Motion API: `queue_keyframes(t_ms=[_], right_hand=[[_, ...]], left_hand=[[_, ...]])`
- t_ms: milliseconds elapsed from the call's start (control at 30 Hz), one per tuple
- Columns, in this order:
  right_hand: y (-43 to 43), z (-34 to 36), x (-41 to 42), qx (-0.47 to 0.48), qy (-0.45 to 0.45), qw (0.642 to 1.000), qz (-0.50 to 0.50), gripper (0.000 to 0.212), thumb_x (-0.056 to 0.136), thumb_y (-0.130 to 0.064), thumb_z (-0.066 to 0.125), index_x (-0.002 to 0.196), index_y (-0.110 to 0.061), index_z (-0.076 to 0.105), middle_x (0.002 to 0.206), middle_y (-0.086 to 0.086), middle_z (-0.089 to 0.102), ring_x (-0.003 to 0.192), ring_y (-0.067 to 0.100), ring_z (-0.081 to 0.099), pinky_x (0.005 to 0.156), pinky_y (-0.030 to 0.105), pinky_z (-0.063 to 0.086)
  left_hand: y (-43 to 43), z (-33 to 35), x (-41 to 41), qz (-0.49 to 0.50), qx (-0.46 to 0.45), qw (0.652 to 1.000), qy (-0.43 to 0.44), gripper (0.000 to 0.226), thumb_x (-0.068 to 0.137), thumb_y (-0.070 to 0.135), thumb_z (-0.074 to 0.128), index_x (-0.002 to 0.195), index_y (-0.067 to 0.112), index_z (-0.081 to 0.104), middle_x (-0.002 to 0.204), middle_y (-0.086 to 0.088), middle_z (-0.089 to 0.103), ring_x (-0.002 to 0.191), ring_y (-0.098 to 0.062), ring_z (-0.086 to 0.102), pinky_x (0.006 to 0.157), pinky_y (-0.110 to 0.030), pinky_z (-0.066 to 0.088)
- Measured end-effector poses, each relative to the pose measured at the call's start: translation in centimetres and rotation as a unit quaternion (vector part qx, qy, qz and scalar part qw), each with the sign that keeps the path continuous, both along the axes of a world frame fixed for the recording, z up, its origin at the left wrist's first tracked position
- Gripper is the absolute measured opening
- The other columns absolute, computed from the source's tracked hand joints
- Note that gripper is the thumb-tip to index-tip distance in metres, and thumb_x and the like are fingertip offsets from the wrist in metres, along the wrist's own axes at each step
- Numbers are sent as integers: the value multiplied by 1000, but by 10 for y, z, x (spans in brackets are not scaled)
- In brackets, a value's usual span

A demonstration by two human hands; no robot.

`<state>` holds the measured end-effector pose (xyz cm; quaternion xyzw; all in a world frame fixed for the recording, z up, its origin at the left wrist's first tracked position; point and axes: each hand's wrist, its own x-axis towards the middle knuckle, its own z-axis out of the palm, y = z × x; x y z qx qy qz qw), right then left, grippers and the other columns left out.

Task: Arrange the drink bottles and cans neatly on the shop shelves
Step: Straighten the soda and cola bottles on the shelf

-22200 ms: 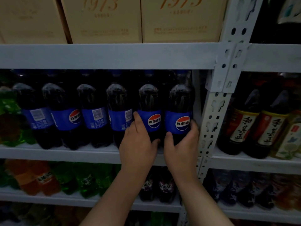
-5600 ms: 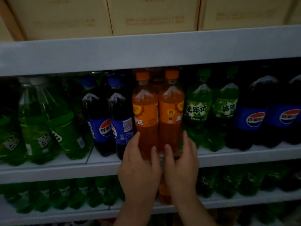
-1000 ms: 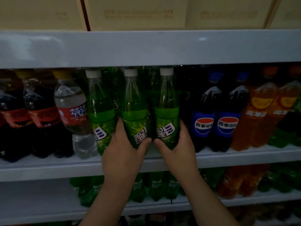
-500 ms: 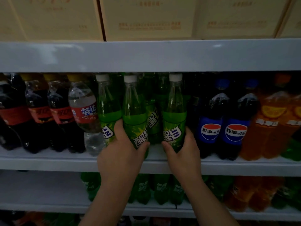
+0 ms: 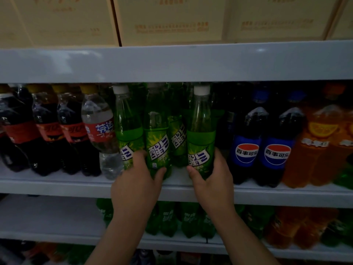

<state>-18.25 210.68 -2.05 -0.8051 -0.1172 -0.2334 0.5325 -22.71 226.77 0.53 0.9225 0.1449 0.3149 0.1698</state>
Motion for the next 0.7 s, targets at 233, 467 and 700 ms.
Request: queue_keyframes(t_ms=[233, 467, 700], right_hand=[[-1, -1, -2, 17, -9, 1000, 5, 57, 78, -33, 74, 128, -30, 47, 114, -14, 58, 105, 1, 53, 86, 22, 46], [0, 7, -16, 23, 3, 994, 109, 58, 70, -51, 71, 123, -48, 47, 110, -26, 59, 102, -6, 57, 78, 15, 49], [0, 20, -20, 0, 20, 965, 261, 40, 81, -42, 61, 120, -46, 55, 118, -25, 57, 110, -3, 55, 88, 16, 48]], left_hand=[[-3, 1, -4, 13, 31, 999, 9, 55, 80, 56, 63, 121, 24, 46, 74, 1, 65, 66, -24, 62, 50, -26, 29], [-17, 19, -22, -159, -144, 971, -110, 53, 73, 72, 60, 117, 44, 53, 85, 22, 64, 76, 3, 63, 56, -14, 46], [-21, 29, -18, -210, -285, 930, -97, 63, 57, 61, 76, 114, 49, 51, 99, 37, 61, 88, 16, 59, 71, -16, 51]])
